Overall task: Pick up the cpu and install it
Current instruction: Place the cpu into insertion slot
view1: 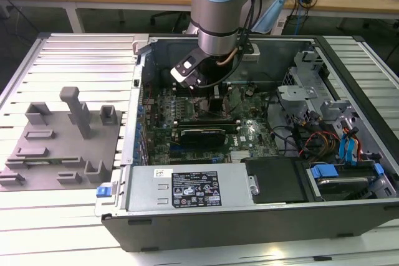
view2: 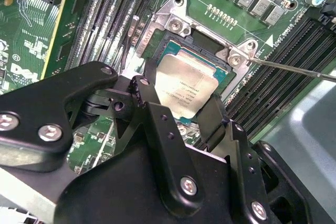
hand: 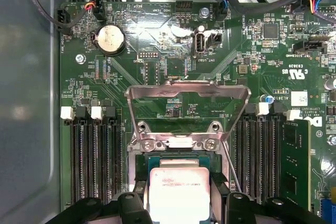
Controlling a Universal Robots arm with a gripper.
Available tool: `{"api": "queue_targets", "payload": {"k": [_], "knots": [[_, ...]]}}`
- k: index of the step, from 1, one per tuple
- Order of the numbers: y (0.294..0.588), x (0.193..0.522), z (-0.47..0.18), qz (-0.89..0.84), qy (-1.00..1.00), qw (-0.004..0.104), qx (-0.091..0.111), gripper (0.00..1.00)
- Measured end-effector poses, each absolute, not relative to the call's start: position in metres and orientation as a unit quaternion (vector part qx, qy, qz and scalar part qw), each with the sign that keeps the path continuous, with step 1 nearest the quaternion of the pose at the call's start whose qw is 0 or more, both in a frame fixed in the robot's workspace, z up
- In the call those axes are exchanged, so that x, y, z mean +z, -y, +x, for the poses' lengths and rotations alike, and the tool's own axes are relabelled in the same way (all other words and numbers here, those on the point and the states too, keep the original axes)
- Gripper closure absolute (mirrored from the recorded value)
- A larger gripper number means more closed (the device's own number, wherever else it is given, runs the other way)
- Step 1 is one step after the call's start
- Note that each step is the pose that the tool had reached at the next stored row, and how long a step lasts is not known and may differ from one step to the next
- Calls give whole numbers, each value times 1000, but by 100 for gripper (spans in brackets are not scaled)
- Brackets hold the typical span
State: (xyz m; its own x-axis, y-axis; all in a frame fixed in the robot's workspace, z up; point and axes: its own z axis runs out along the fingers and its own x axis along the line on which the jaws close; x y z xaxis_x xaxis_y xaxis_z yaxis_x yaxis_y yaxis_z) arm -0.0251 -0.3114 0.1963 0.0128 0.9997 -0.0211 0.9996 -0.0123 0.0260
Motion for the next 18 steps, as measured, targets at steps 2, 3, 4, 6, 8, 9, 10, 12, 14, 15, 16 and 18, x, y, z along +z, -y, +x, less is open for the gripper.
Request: {"api": "queue_targets", "payload": {"k": [2, 3, 4, 6, 8, 9, 10, 12, 14, 15, 16, 18], "knots": [[311, 196, -25, 711, -703, 17, 2, 45], [311, 196, -25, 711, -703, 17, 2, 45], [311, 196, -25, 711, -703, 17, 2, 45], [311, 196, -25, 706, -708, 17, 2, 45], [311, 196, -25, 702, -712, 17, 2, 45], [311, 196, -25, 702, -712, 17, 2, 45], [312, 196, -25, 702, -712, 17, 2, 45], [312, 196, -26, 703, -711, 17, 2, 45], [312, 196, -26, 709, -705, 17, 2, 45], [312, 196, -26, 712, -702, 17, 2, 45], [312, 196, -26, 713, -701, 17, 2, 45], [312, 196, -26, 714, -700, 17, 2, 45]]}}
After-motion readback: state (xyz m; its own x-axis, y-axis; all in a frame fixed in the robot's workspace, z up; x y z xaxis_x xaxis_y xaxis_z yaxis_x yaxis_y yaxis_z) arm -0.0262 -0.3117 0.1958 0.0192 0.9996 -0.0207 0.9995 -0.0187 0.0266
